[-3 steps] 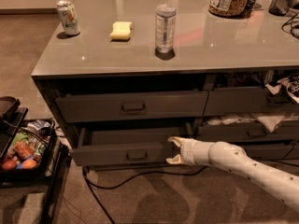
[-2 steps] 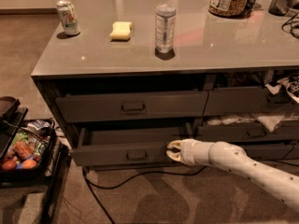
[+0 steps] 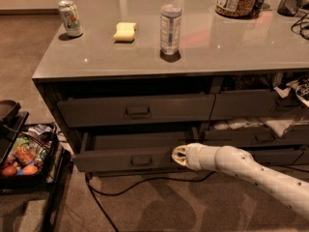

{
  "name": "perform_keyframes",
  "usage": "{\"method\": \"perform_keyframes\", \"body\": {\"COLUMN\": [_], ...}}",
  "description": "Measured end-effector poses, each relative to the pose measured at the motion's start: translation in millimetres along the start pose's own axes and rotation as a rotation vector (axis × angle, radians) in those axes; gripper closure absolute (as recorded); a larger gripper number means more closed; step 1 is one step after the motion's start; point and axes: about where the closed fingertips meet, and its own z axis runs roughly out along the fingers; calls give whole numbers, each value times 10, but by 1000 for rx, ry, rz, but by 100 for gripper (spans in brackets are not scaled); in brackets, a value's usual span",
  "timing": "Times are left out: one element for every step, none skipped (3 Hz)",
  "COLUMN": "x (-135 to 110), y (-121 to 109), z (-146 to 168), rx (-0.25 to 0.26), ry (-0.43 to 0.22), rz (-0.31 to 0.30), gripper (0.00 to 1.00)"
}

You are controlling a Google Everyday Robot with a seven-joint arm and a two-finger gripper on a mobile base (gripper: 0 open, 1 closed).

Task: Open middle drawer

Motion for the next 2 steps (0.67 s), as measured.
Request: {"method": "perform_keyframes", "body": {"x": [32, 102], "y": [-119, -289], "z": [105, 236], "rx": [2, -6], "ry": [-10, -17], "rz": [-28, -57], "gripper": [100, 100]}}
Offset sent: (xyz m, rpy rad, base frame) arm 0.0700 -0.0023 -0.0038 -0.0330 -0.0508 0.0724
